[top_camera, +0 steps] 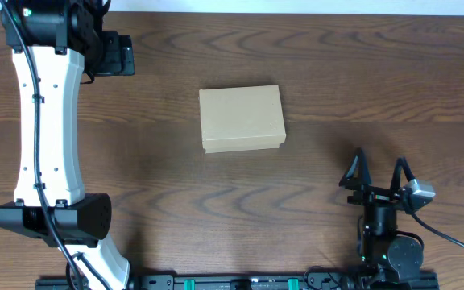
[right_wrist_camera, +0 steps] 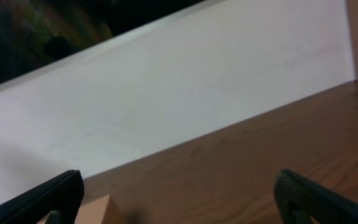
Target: Pack container
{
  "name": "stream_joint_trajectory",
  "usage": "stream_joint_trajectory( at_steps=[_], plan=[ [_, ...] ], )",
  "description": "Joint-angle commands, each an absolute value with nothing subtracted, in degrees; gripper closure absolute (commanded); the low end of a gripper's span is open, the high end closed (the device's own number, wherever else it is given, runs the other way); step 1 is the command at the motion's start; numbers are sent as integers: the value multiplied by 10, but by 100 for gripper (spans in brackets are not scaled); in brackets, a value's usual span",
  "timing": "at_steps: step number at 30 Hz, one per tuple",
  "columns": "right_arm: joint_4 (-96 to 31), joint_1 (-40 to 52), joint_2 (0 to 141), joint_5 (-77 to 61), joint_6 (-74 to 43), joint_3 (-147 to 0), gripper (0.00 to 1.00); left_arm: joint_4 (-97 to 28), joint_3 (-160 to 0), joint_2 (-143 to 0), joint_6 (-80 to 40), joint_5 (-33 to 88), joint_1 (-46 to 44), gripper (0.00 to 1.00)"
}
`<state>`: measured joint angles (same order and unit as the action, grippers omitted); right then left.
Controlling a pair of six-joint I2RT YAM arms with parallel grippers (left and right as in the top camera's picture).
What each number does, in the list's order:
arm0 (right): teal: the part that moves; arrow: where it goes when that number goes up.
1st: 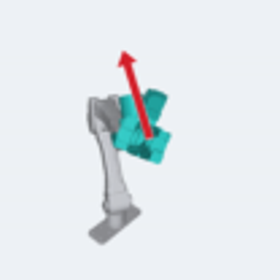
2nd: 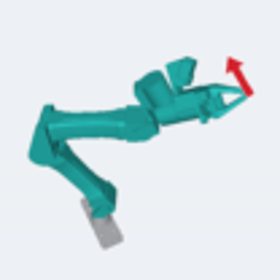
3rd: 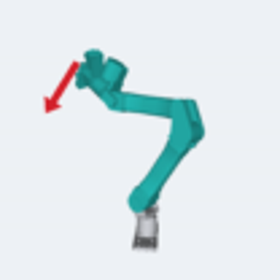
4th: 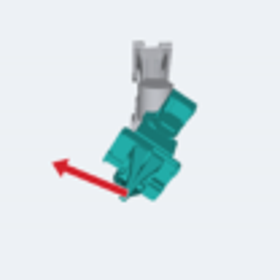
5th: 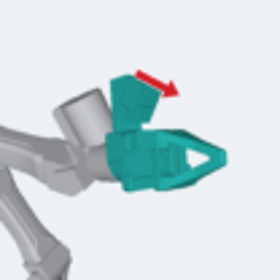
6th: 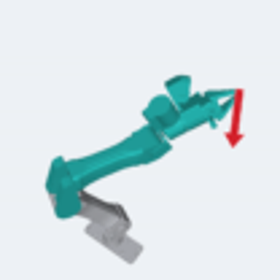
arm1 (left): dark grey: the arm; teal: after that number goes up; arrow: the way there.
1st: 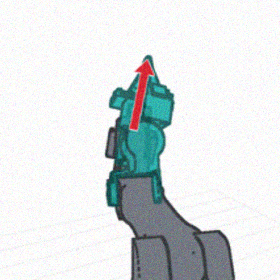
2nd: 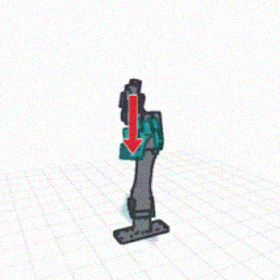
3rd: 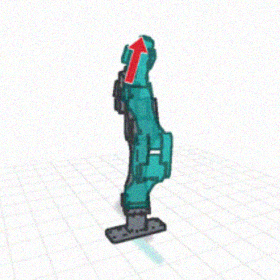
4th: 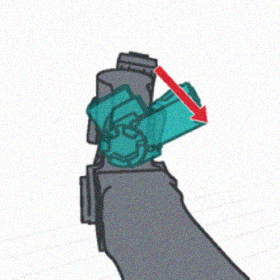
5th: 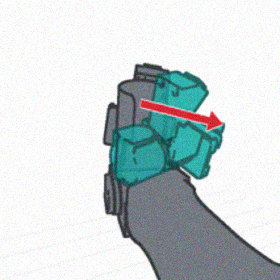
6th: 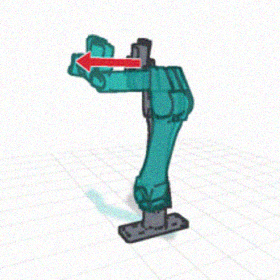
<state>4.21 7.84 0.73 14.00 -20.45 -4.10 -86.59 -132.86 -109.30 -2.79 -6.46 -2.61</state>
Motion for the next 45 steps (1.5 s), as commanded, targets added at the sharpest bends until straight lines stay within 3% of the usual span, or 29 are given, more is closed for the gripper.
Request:
stream_joint_trajectory(
  at_steps=[1, 20, 45],
  plan=[
    [45, 70, 4, 148, -212, -30, 1, -868, -1333, -1098, -28, -75, -22, 5],
    [-29, 70, 4, 147, -212, -3, 1, -868, -1333, -1098, -28, -75, -22, 5],
    [-28, 70, 8, 146, -212, -3, 1, -868, -1333, -1098, -28, -75, -22, 5]
  ],
)
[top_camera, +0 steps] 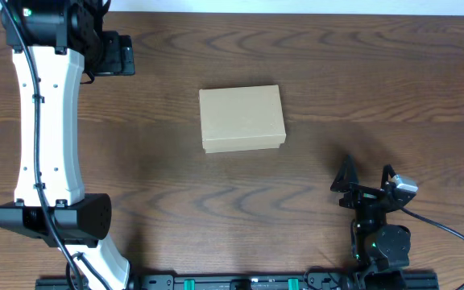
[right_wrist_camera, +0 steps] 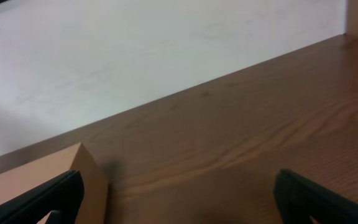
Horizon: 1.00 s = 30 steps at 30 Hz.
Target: Pack container
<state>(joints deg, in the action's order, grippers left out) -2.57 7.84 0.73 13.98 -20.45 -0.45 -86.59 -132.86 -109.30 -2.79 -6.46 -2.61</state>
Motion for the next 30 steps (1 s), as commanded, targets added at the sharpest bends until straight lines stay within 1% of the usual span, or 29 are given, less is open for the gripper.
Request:
stream_joint_trajectory(
  at_steps=[1, 10, 15, 23, 27, 28, 30],
  plan=[
    [-28, 70, 8, 146, -212, -3, 1, -868, -1333, -1098, -28, -75, -22, 5],
    [-28, 70, 8, 146, -212, -3, 1, -868, -1332, -1099, -28, -75, -22, 5],
    [-28, 70, 8, 146, -212, -3, 1, -868, -1332, -1068, -28, -75, -32, 5],
    [-28, 70, 8, 146, -212, -3, 1, -868, -1322, -977, -28, -75, -43, 5],
    [-28, 70, 8, 146, -212, -3, 1, -867, -1271, -911, -28, -75, -43, 5],
    [-28, 70, 8, 146, -212, -3, 1, -849, -1244, -886, -17, -83, -43, 5],
    [-28, 70, 8, 146, -212, -3, 1, -774, -1180, -830, -4, -95, -43, 5]
  ],
)
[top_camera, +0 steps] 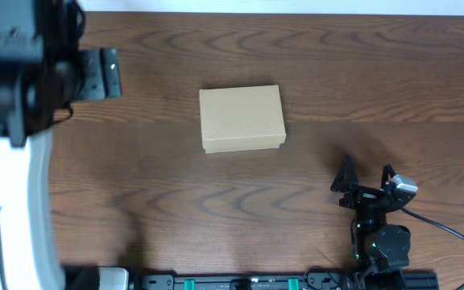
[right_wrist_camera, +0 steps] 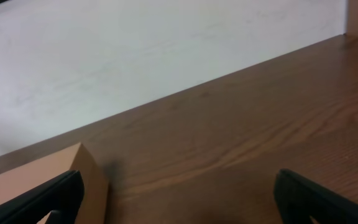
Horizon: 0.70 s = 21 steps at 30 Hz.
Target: Pack container
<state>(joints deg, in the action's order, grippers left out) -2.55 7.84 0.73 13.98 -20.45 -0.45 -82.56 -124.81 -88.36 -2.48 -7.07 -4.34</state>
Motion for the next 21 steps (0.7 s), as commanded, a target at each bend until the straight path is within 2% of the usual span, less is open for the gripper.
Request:
stream_joint_trajectory(
  at_steps=[1, 12, 16, 21],
  plan=[
    [-28, 70, 8, 146, -212, -3, 1, -741, -1152, -808, 0, -96, -42, 5],
    [-28, 70, 8, 146, -212, -3, 1, -210, -673, -453, 3, -96, -41, 5],
    [-28, 70, 8, 146, -212, -3, 1, -93, -529, -335, 3, -96, -41, 5],
    [-28, 70, 8, 146, -212, -3, 1, -11, -385, -225, 2, -94, -41, 5]
  ],
)
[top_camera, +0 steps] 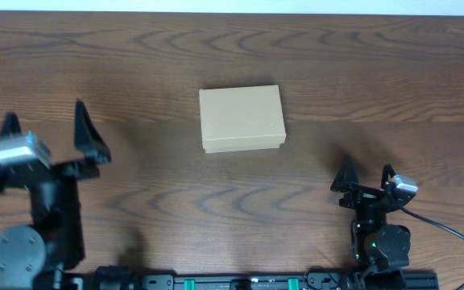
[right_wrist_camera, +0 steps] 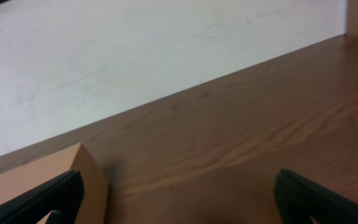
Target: Pack container
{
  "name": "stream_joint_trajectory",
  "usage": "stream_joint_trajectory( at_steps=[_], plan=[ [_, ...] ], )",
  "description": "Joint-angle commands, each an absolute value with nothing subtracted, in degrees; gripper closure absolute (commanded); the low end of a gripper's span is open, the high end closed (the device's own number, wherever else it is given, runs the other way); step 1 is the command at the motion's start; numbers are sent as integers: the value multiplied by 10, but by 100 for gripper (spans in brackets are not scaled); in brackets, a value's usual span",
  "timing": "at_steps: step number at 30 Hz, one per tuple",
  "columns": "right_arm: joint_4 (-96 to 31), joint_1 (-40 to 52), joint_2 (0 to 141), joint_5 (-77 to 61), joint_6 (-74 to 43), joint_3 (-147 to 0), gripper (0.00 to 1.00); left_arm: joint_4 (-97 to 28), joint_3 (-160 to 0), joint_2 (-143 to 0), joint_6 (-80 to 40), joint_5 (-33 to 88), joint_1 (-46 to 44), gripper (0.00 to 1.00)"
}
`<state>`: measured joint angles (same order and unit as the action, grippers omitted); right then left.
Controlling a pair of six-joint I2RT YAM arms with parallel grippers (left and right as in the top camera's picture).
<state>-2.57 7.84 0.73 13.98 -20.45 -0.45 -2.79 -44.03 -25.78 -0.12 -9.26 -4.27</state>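
Observation:
A closed tan cardboard box (top_camera: pixel 242 119) lies lid-on in the middle of the wooden table (top_camera: pixel 361 72). My left gripper (top_camera: pixel 45 133) stands open at the near left, well left of the box, nothing between its fingers. At the near right my right gripper (top_camera: pixel 366 173) is open and empty, pointing towards the far edge. In the right wrist view a corner of the box (right_wrist_camera: pixel 48 177) shows at the lower left between the spread fingertips (right_wrist_camera: pixel 39 198).
A pale wall (right_wrist_camera: pixel 135 56) rises behind the table's far edge. Both arm bases sit at the near edge, the right one trailing a black cable (top_camera: pixel 449 234).
The left arm, which reached to the far left corner, has drawn back; its gripper now stands open at the near left. The right arm and the box have not moved.
At first the left arm stretched along the left side to the far corner and the right gripper stood open at the near right. The right gripper then shifted slightly left and stayed. The left arm has since come back to the near left. The box never moved.

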Motion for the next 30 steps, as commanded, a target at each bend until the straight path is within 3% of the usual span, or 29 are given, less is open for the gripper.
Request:
stream_joint_trajectory(
  at_steps=[1, 12, 30],
  plan=[
    [-28, 70, 8, 146, -212, -3, 1, 1, -356, -204, 2, -94, -41, 5],
    [-28, 70, 8, 146, -212, -3, 1, 41, -145, 1, -4, -89, -42, 5],
    [-28, 70, 8, 146, -212, -3, 1, 65, -79, -2, -2, -81, -41, 4]
  ],
)
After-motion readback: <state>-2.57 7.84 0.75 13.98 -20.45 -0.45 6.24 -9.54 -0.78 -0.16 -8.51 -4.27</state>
